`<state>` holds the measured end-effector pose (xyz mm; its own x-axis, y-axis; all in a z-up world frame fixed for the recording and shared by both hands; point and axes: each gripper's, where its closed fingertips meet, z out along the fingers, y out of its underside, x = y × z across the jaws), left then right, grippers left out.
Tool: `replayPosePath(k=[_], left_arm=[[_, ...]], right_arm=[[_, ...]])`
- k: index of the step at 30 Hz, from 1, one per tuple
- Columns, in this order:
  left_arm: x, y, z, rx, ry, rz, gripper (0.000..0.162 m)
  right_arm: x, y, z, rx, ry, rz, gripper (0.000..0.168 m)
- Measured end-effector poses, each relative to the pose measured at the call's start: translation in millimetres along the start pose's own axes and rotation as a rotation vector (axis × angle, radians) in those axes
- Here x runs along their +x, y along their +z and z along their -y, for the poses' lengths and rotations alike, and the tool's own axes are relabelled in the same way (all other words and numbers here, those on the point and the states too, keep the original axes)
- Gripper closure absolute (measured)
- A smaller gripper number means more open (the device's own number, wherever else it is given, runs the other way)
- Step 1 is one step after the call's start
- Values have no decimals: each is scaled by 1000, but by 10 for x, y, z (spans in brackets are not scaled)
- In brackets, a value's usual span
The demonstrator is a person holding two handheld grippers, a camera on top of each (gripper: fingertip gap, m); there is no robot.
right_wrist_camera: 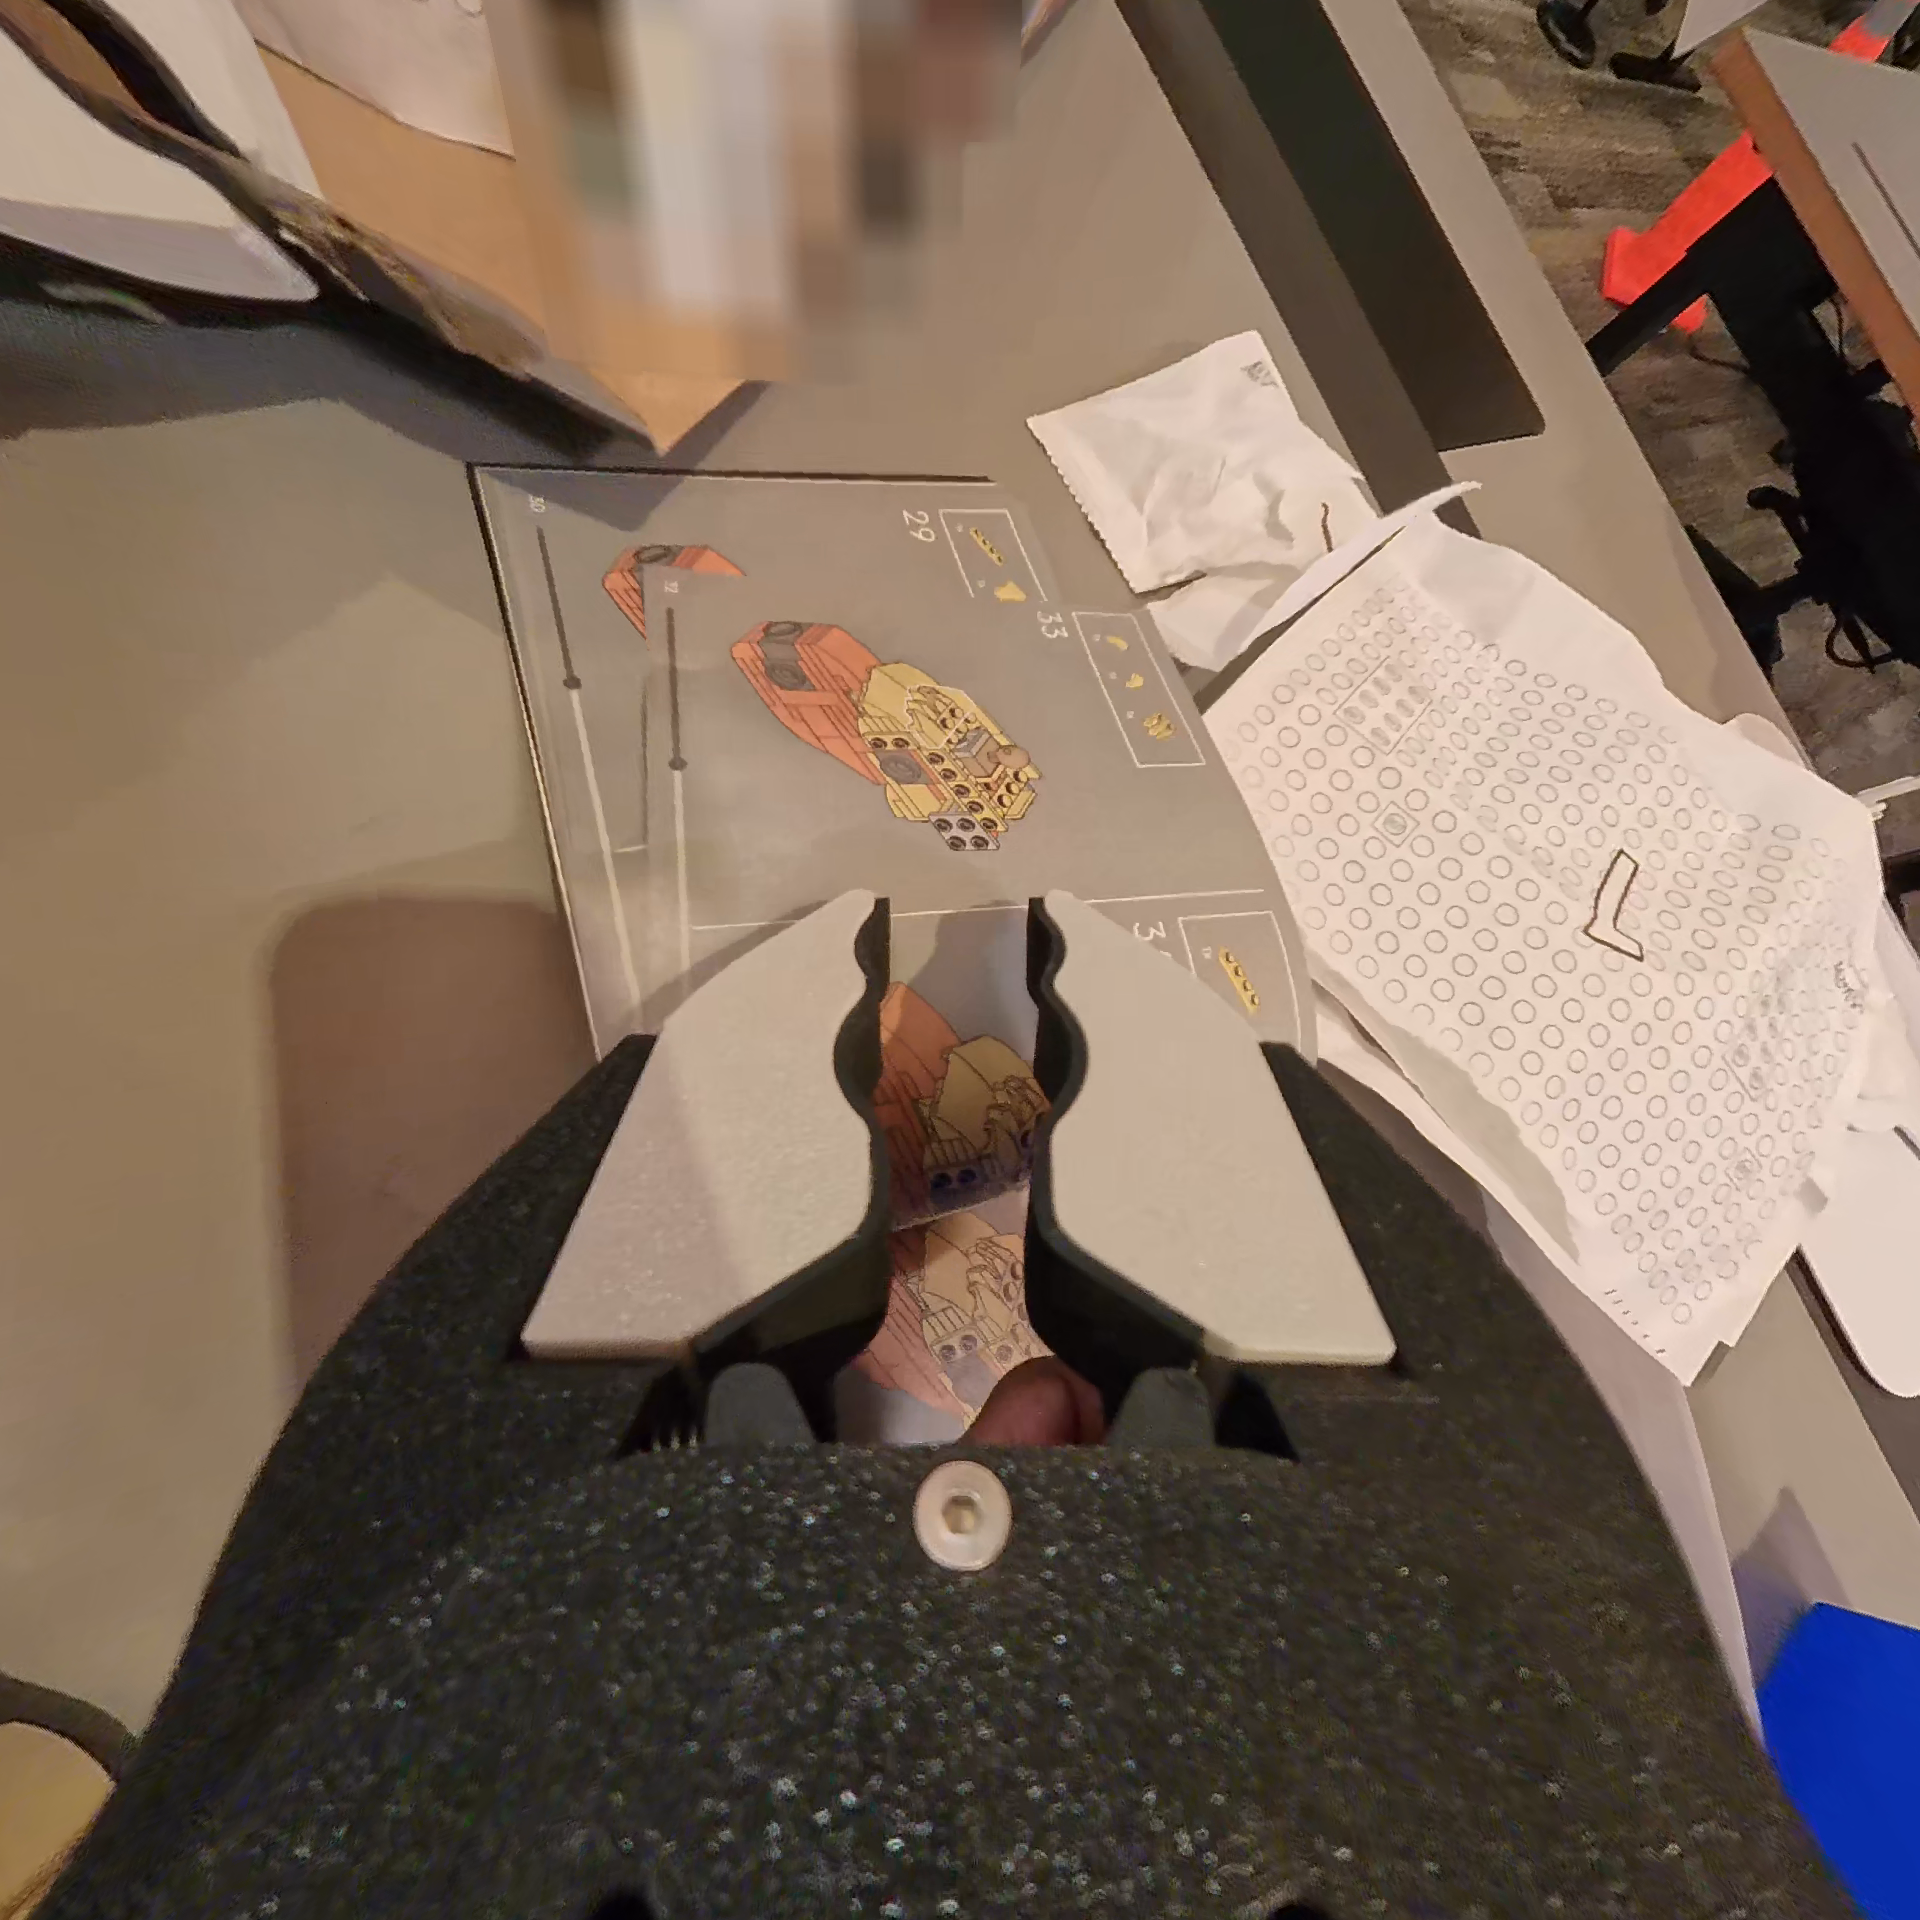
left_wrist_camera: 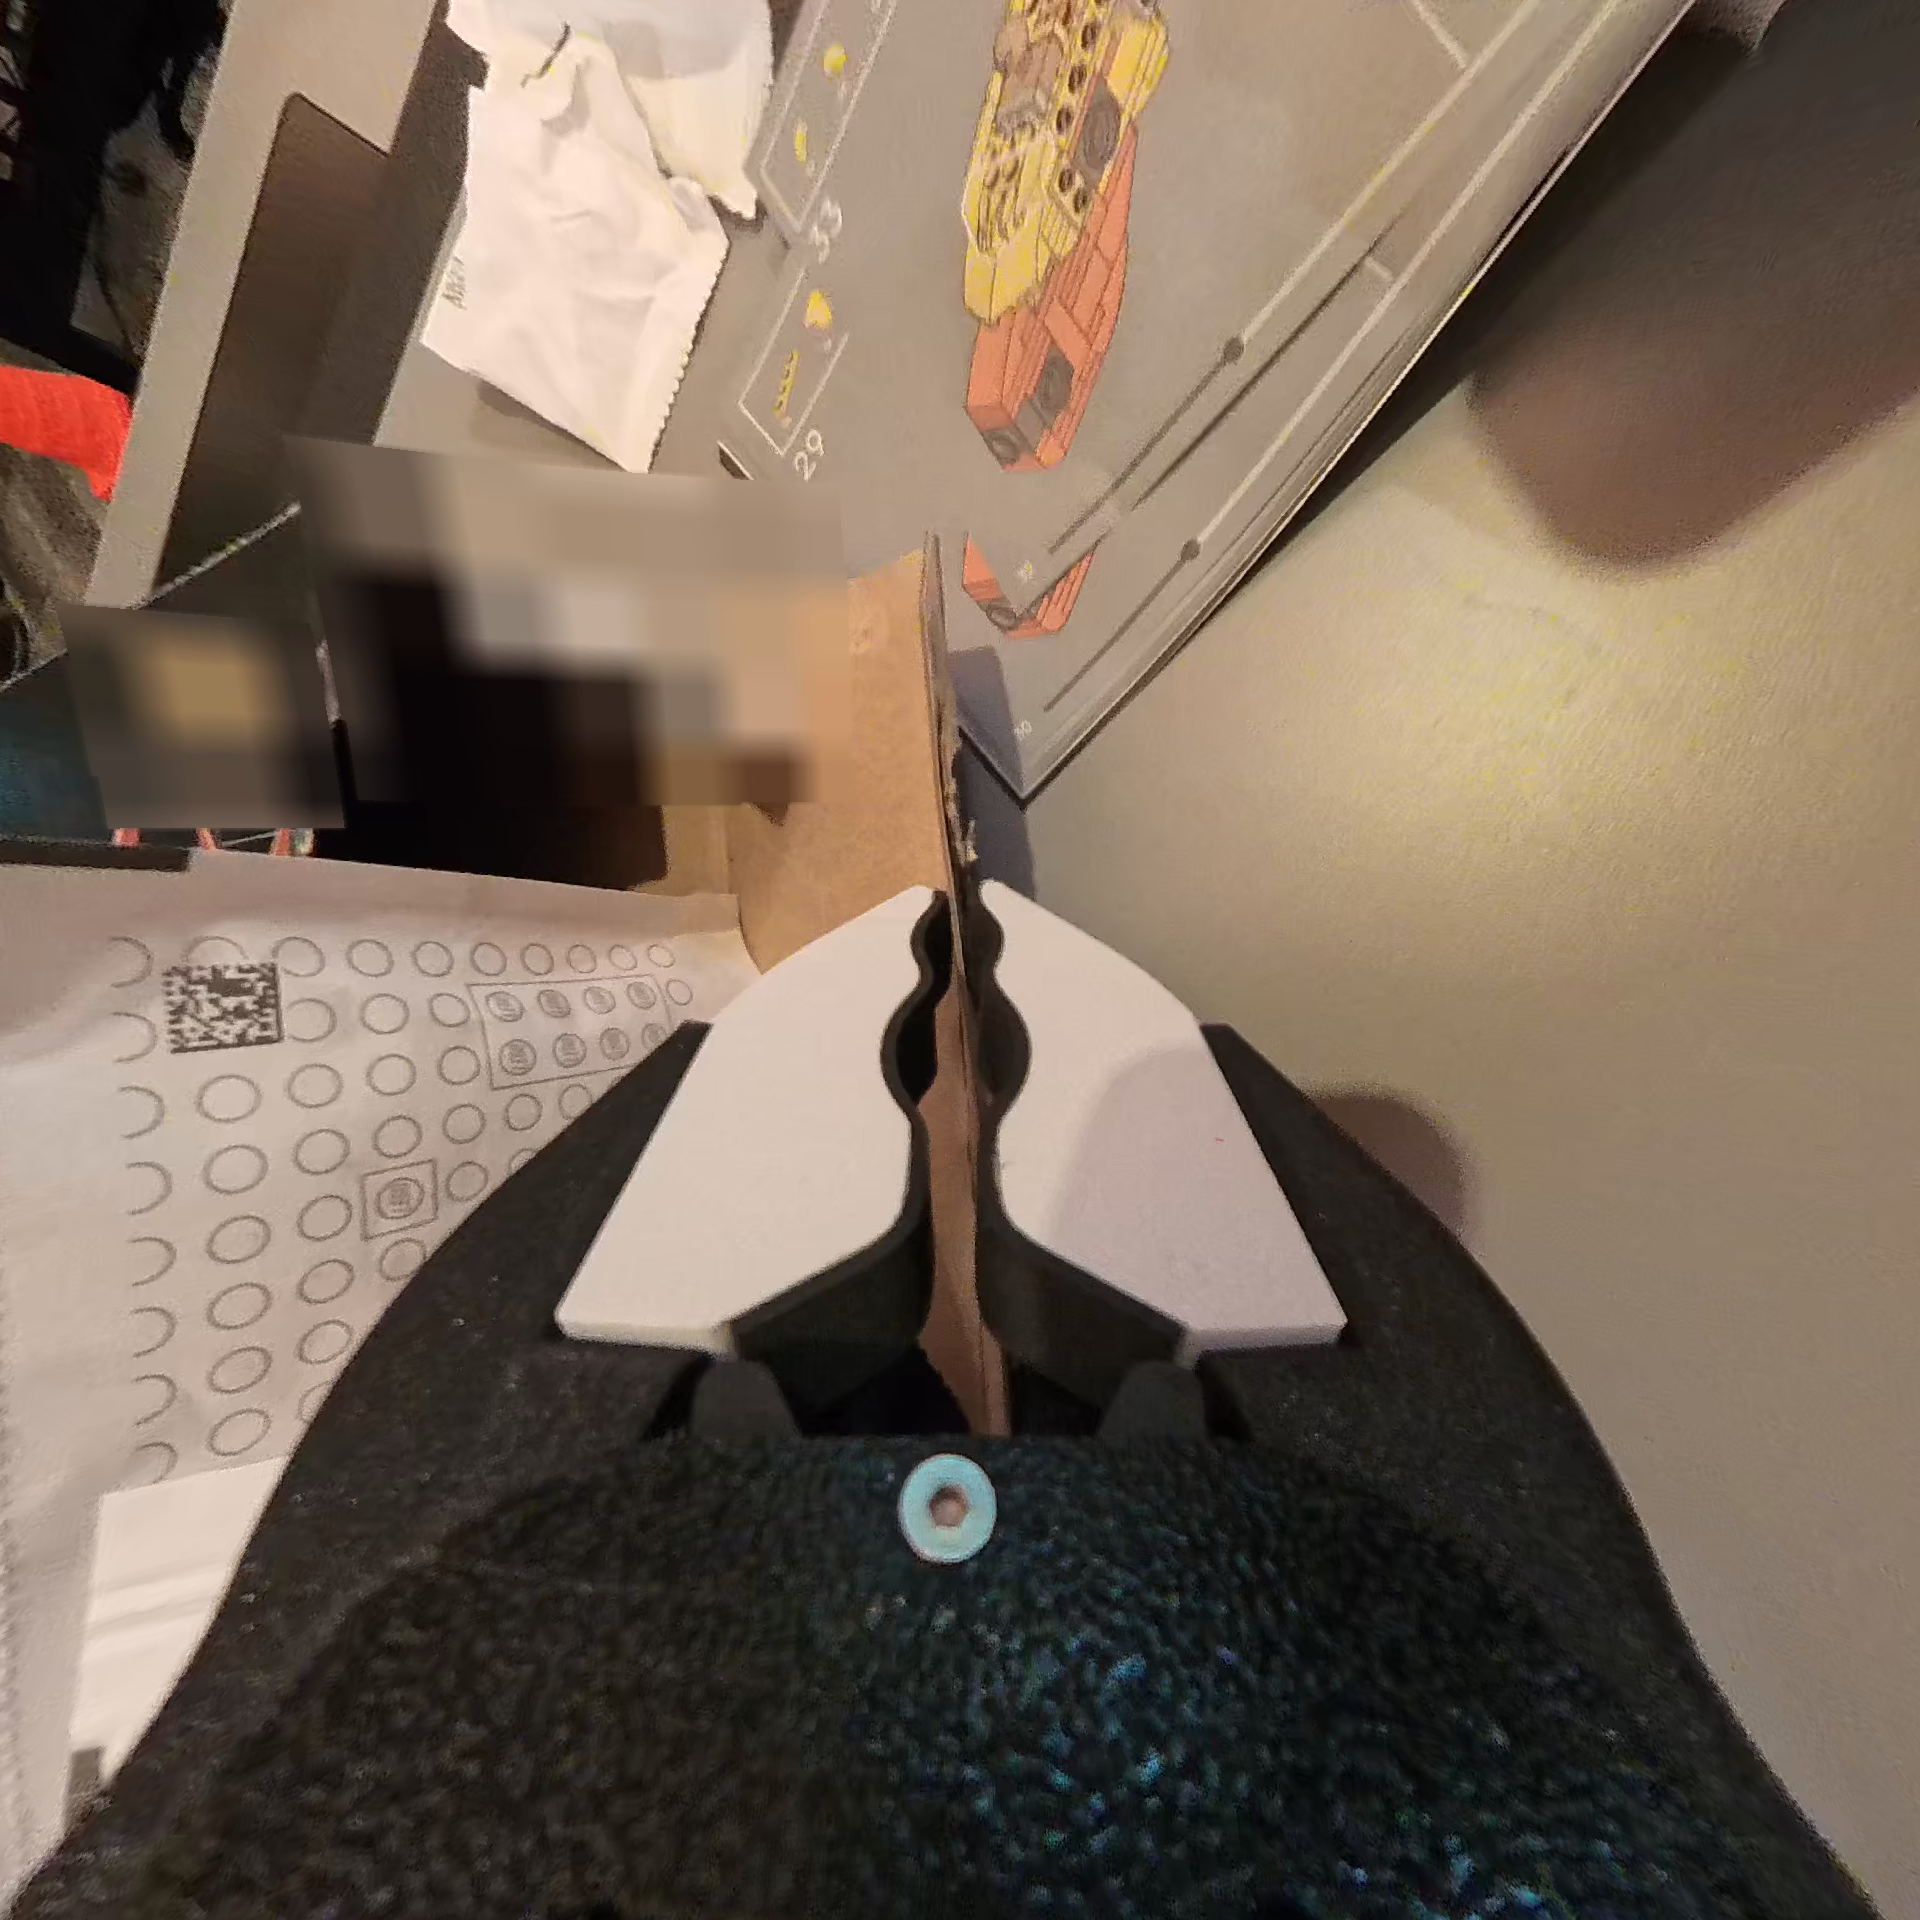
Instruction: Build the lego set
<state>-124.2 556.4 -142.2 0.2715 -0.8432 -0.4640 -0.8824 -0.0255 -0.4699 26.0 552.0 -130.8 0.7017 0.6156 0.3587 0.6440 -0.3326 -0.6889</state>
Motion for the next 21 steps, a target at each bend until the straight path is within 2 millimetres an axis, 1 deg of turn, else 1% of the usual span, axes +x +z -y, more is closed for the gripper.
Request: replayPosePath(k=[3,7,12,18,21], left_arm=[[31,21,53,19,9,-6,160],[156,106,98,-1,65,-18,160],[222,177,92,-44,121,-7,160],[245,210,71,-63,132,-8,160],[245,212,72,-58,125,-13,160]], right_arm=[[-27,15,11,-12,-25,4,144],[-63,30,26,-21,-52,13,144],[-65,16,52,-3,-59,13,144],[-46,-65,131,54,-90,-29,143],[-6,-171,134,68,-80,-36,142]])
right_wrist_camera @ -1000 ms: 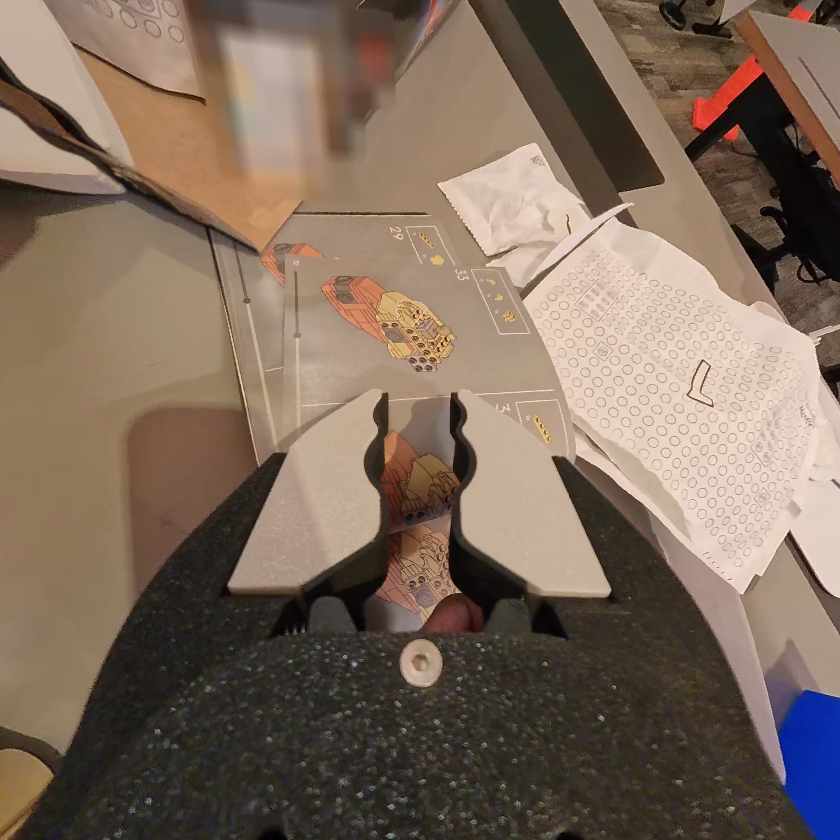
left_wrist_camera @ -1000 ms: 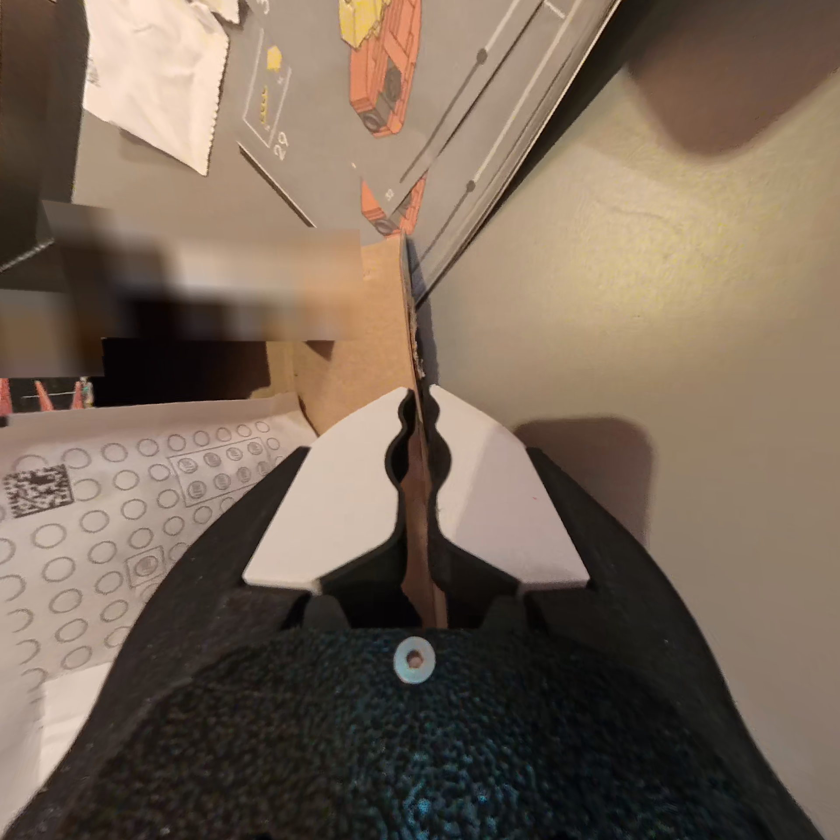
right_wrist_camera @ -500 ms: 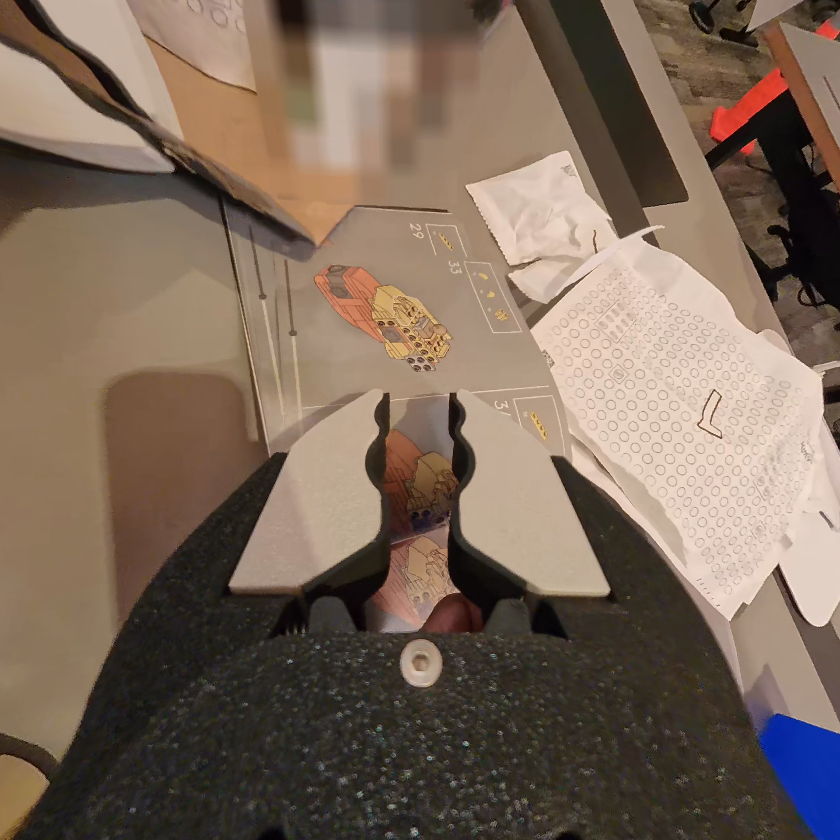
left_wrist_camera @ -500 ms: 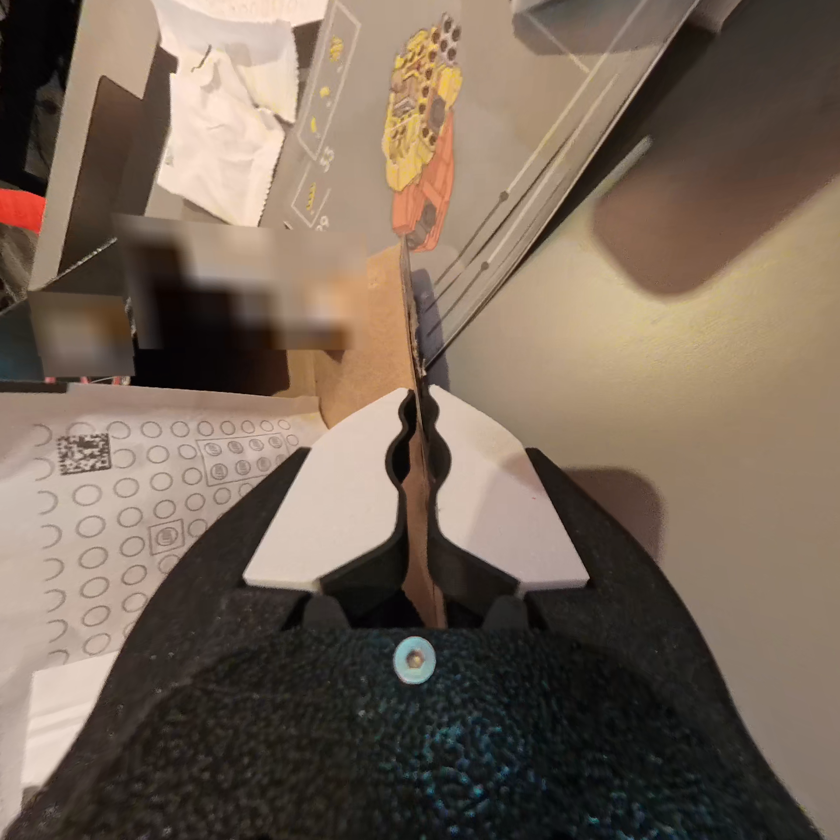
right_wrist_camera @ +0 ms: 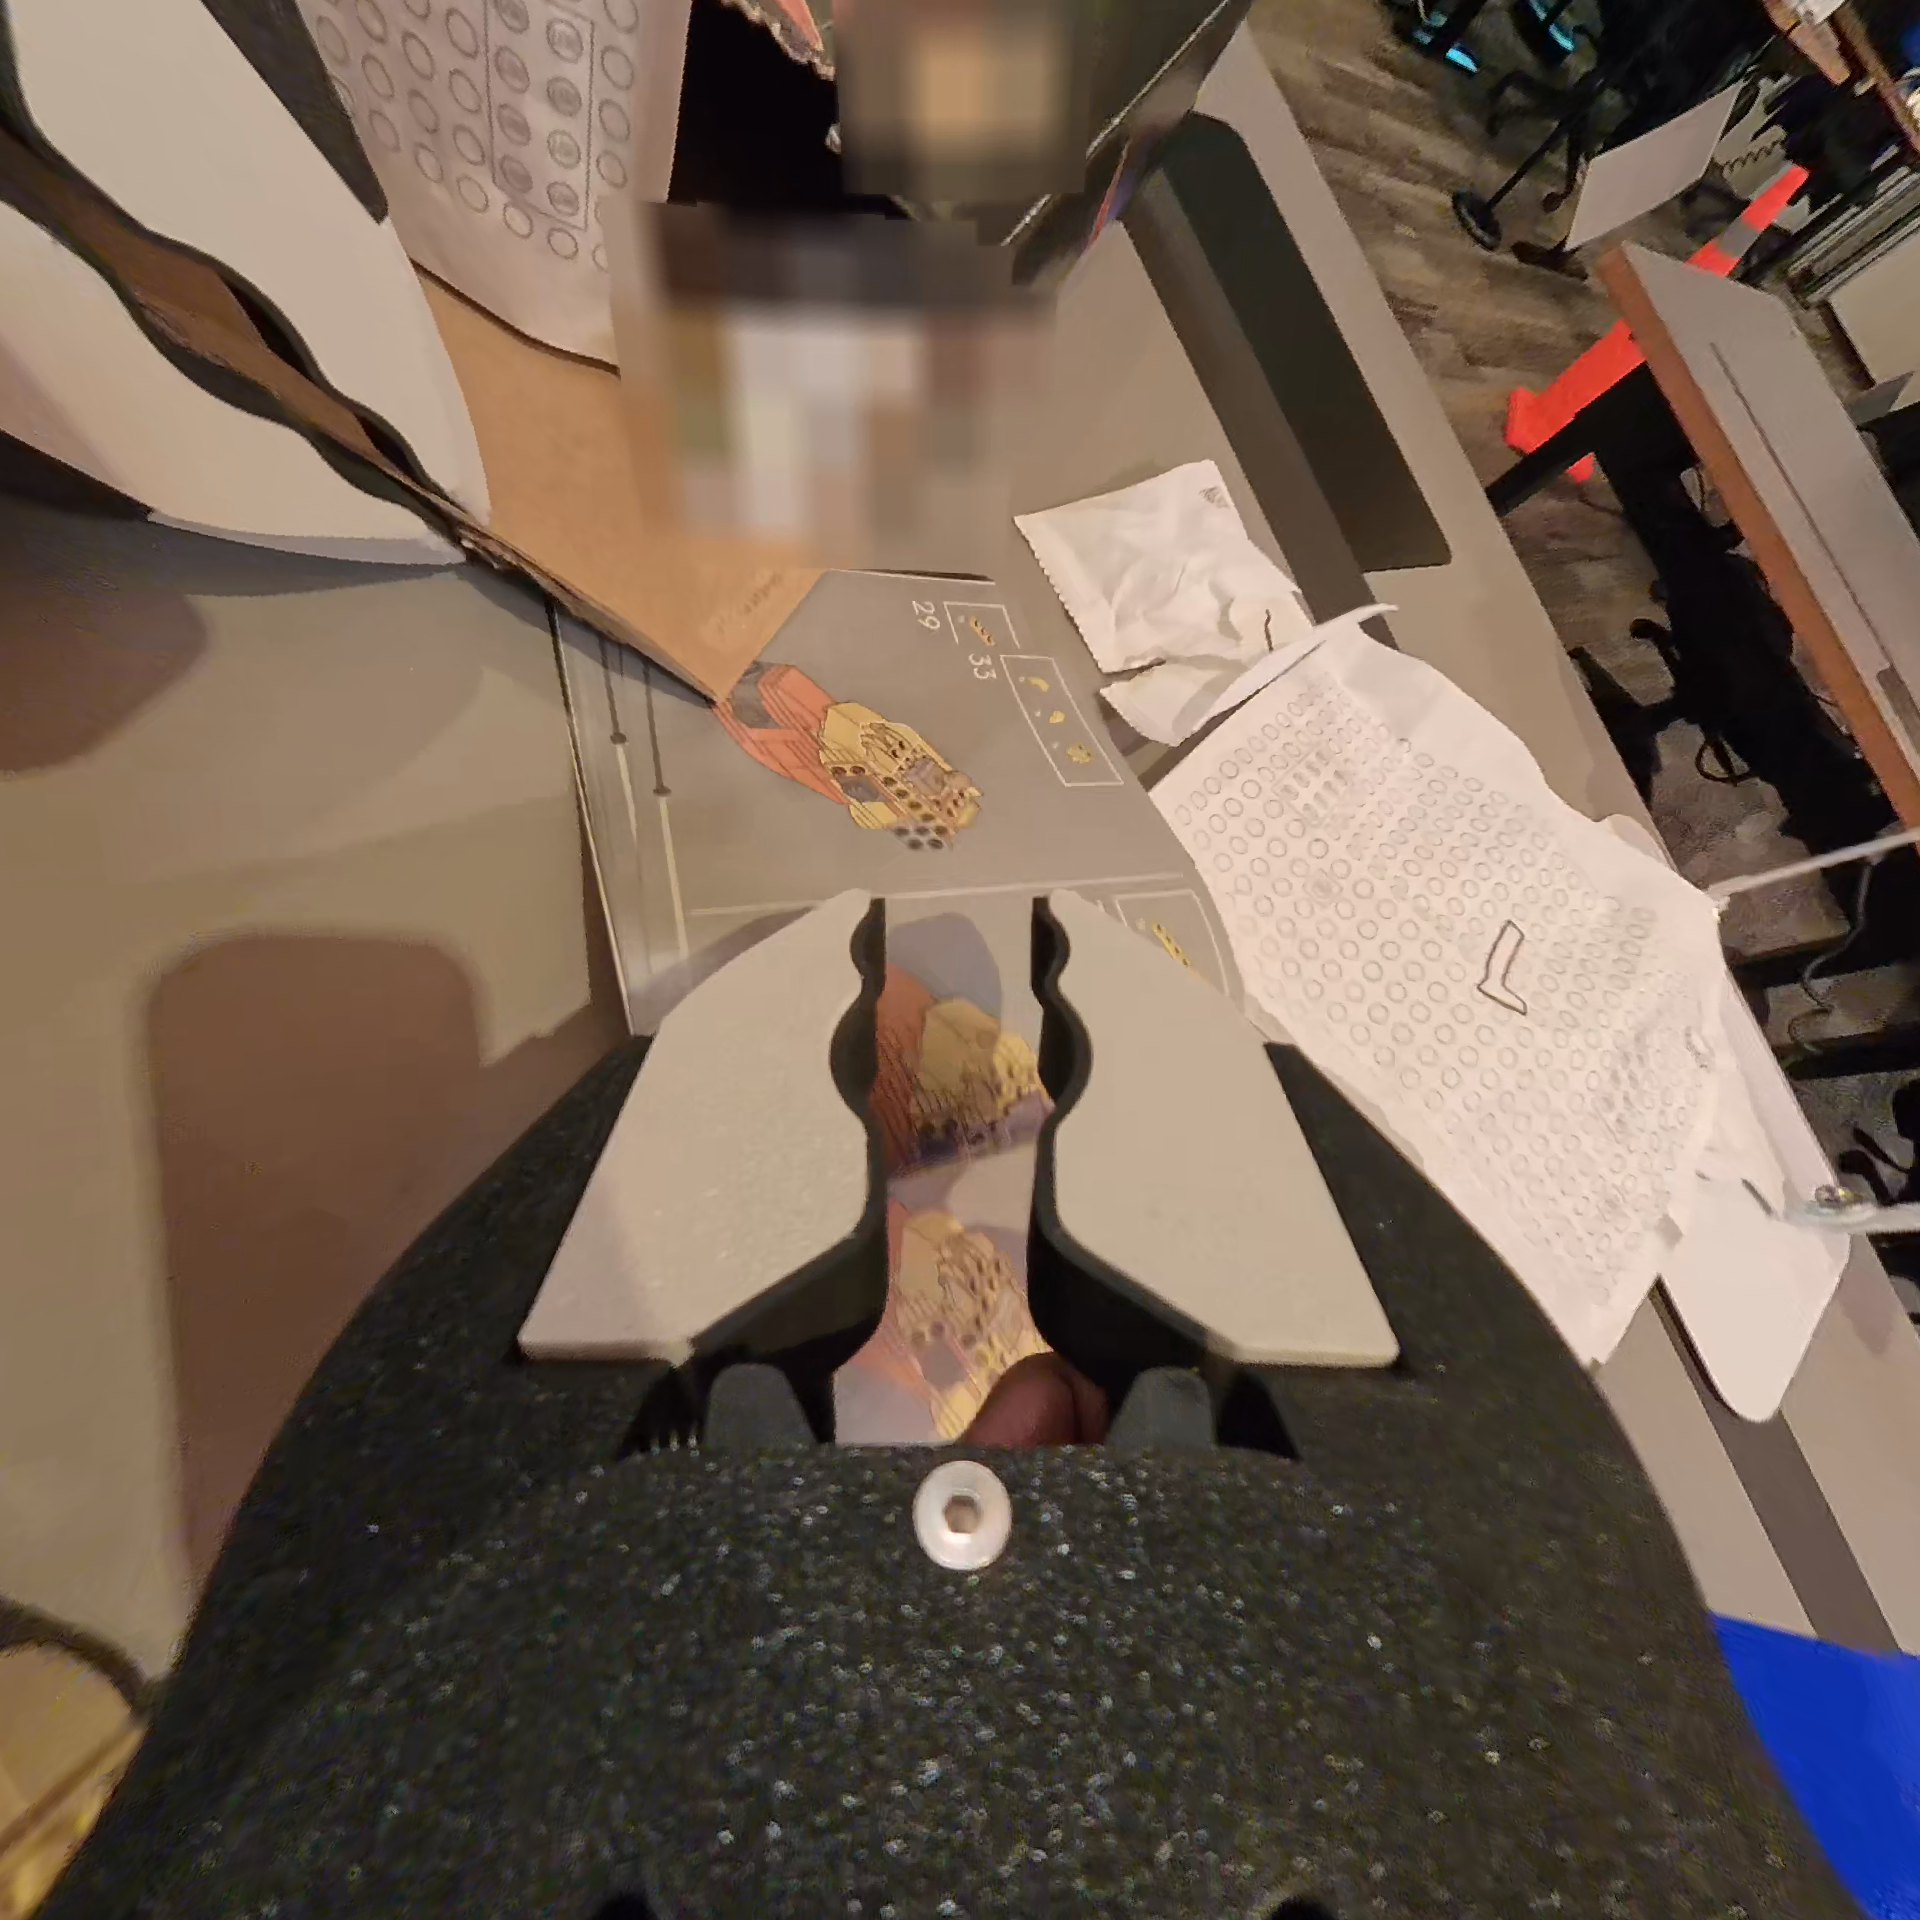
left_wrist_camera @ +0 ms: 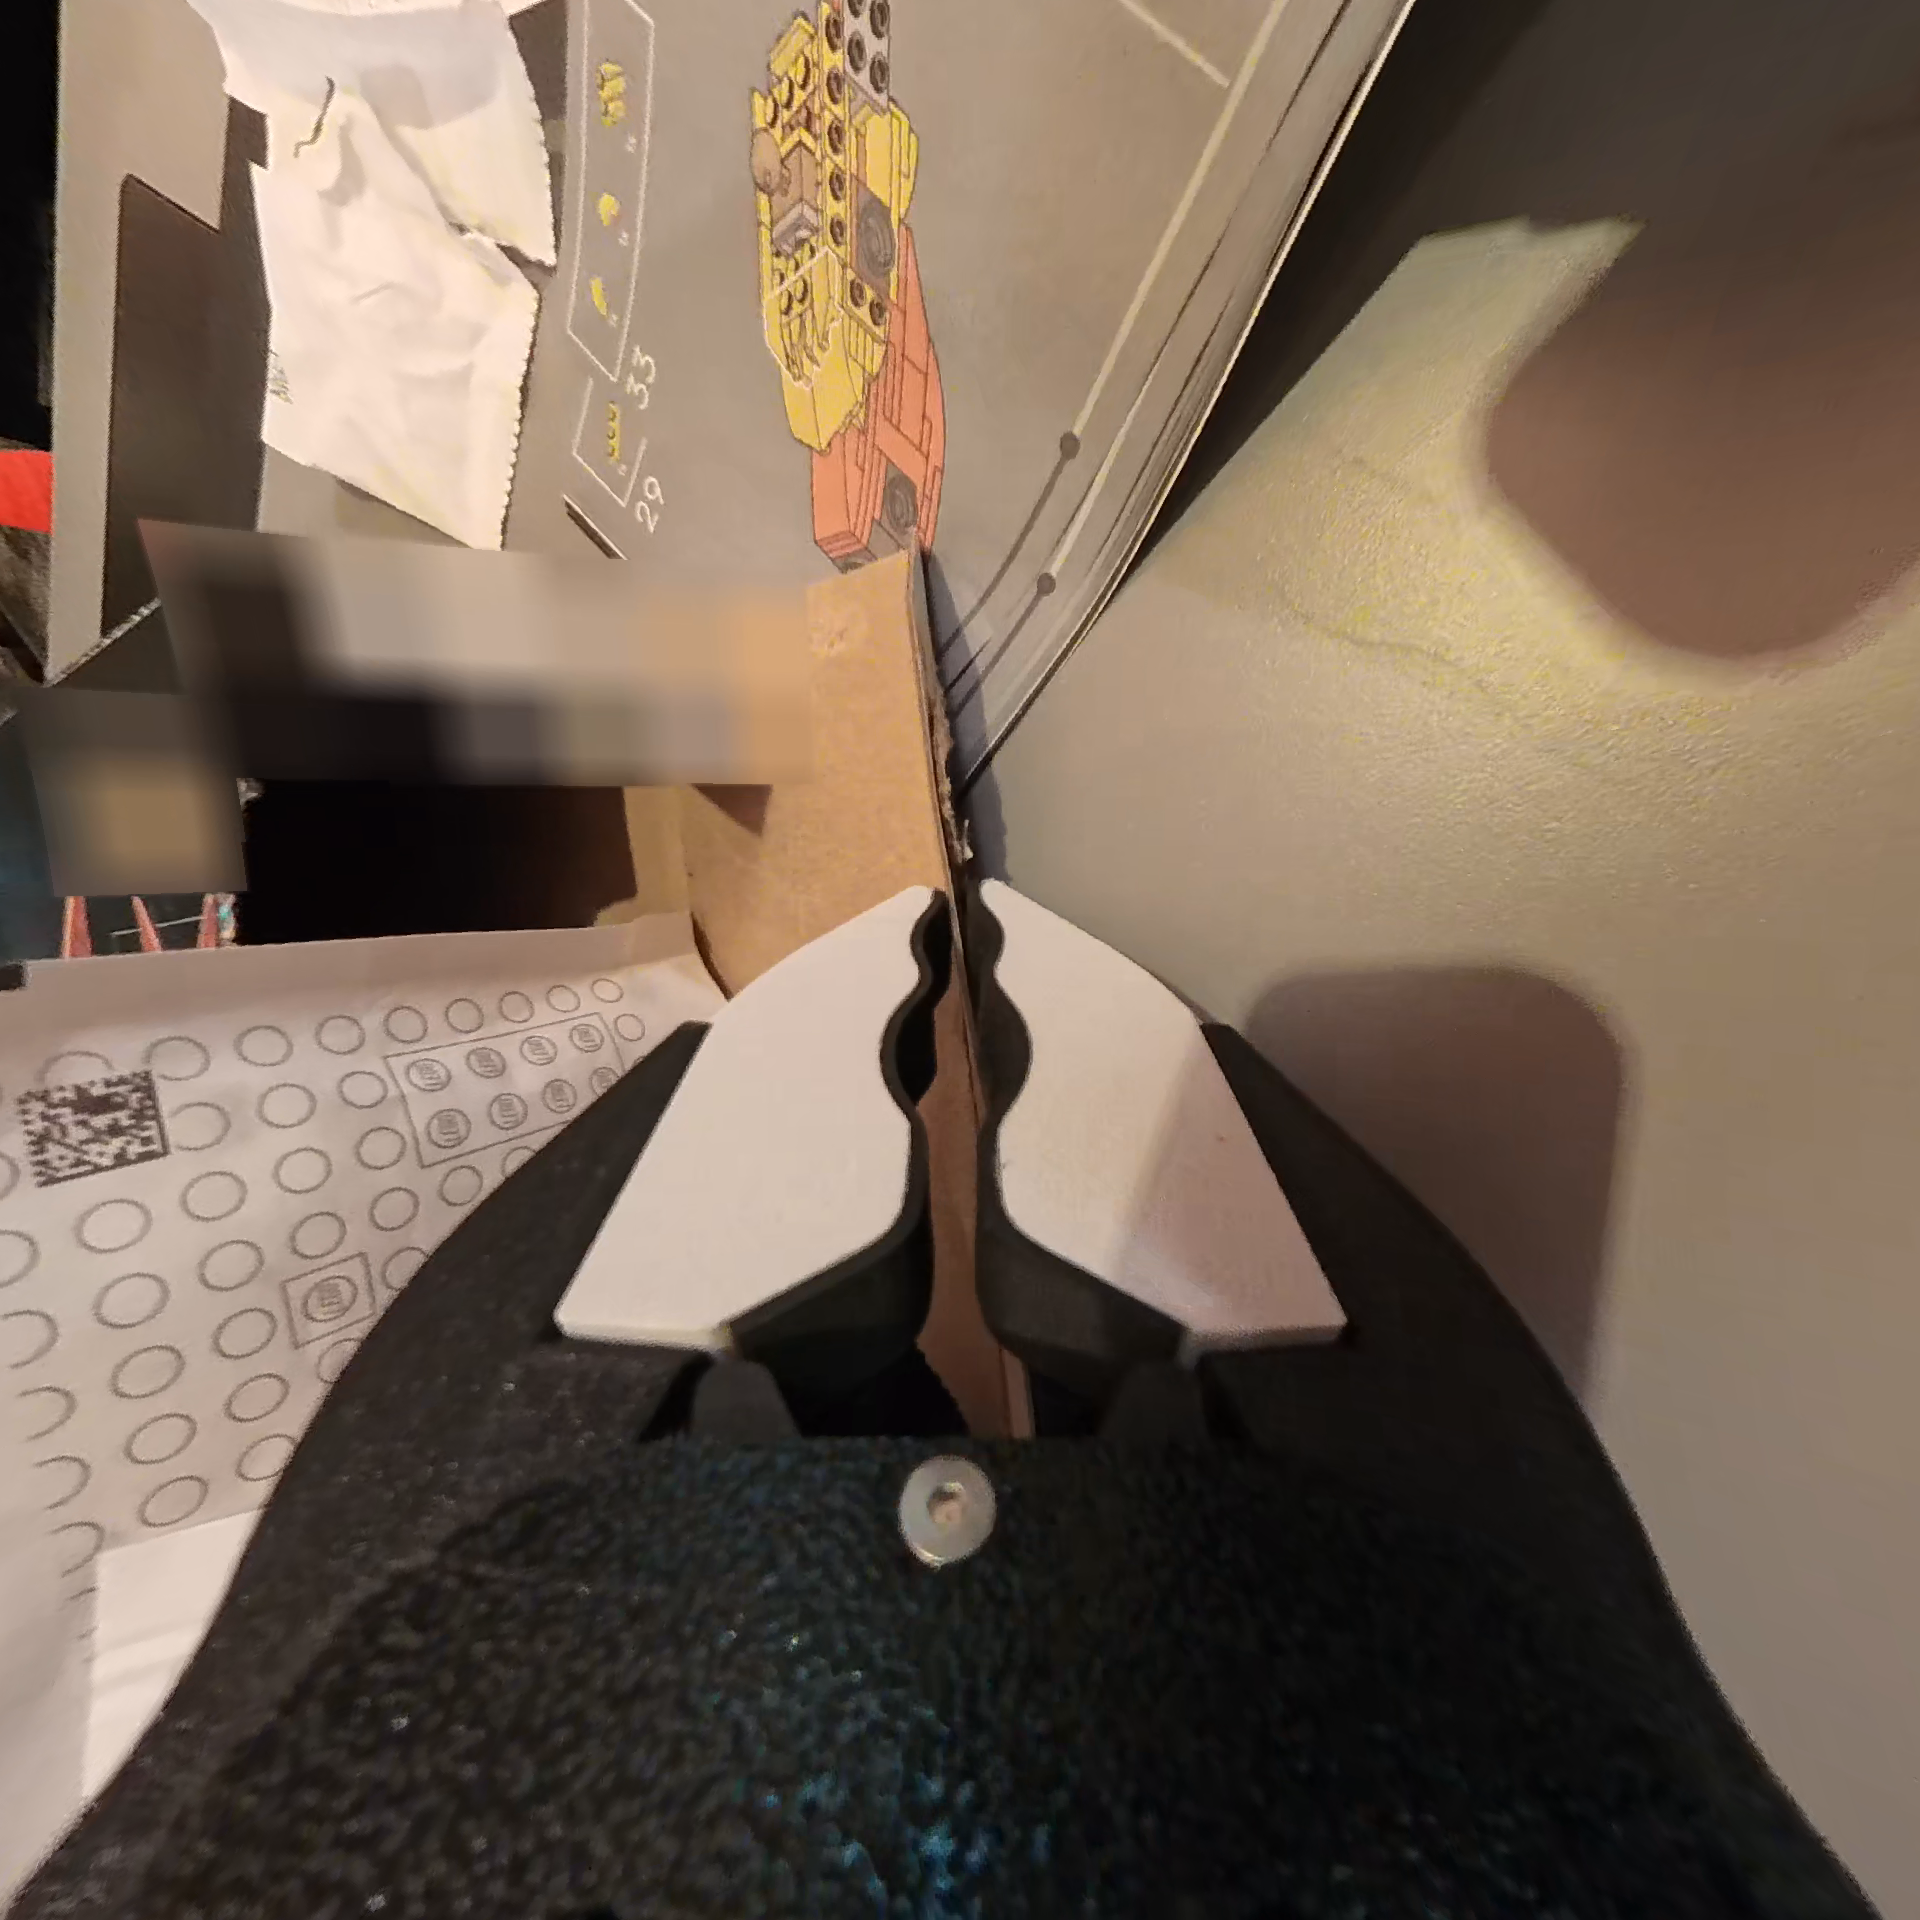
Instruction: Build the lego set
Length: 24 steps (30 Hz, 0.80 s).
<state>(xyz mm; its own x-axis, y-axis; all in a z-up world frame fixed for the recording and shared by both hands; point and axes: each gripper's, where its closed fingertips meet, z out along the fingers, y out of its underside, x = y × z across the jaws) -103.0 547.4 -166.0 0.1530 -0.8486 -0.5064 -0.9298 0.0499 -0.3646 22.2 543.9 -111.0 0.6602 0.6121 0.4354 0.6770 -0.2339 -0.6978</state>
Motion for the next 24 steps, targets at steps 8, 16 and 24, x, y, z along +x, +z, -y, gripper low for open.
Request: replayPosePath(k=[8,16,24], left_arm=[[-10,-23,4,16,-9,-7,160],[-54,-103,20,44,-29,-1,160],[-66,-91,-15,32,-20,6,160]], right_arm=[[142,-270,-396,-85,71,19,144],[85,-38,-339,-100,42,33,145],[48,15,-248,-95,14,51,147]])
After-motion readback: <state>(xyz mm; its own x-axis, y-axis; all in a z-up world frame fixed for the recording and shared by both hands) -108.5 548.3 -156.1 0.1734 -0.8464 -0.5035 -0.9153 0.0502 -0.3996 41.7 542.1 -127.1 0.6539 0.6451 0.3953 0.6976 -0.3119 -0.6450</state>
